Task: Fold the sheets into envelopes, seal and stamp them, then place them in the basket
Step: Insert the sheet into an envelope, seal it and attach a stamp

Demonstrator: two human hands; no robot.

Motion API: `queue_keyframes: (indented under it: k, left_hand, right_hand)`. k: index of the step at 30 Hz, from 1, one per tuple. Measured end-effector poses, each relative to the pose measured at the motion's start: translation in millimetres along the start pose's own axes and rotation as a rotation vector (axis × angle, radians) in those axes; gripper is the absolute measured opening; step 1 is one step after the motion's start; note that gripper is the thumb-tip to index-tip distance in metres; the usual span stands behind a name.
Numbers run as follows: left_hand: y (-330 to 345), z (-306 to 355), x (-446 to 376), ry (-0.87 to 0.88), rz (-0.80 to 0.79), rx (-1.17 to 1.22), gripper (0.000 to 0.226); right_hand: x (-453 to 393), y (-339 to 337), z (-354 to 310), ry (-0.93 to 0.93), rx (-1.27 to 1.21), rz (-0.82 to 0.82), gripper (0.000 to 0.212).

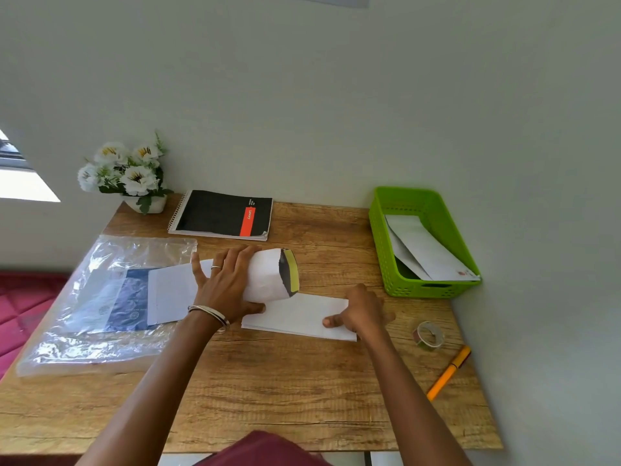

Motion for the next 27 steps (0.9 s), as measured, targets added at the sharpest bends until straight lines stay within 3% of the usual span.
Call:
queue_keyframes:
  k: [4,8,12,16,18,23,27]
  left_hand:
    - [0,0,2,0.004,0.018,0.017,0.108]
    - [3,-3,4,0.012,0.024,0.03,0.107]
    - [3,-3,4,0.007,0.013,0.029,0.107]
    - [3,-4,3,-0.001,-0.001,0.046,0.107]
    - [3,-5,4,0.002,0.013,0.071,0.108]
    - [1,-7,4,-0.008,0.021,0.109,0.108]
    - [0,-3,-1,-0.037,-0.056,0.21,0.106]
  right_hand:
    - [2,2,5,0.047,-0.201,0.028,0.069]
    - [4,0,15,0.085,-0.344,0.056,0.036]
    - [2,-2,26,-0.069,-0.677,-0.063,0.026]
    - [18,-24,29,-0.23,-0.827,-0.115,0.019]
    - [29,-41,31,-0.314,-0.816,-0.014,0.017]
    - [61,-93,36,-0.529,-0.543,0.457,0.014]
    - [70,-119,42,-0.601,-0.669,0.55,0.024]
Point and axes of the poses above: each hand's wrist, its own x-axis away from the middle knuckle, its own y-axis out of the palm, z = x × y, the point moved 3 cm from there along -x, towards the middle knuckle, and after that the axes turned 8 degrees about -z, right-handed, at the moved point
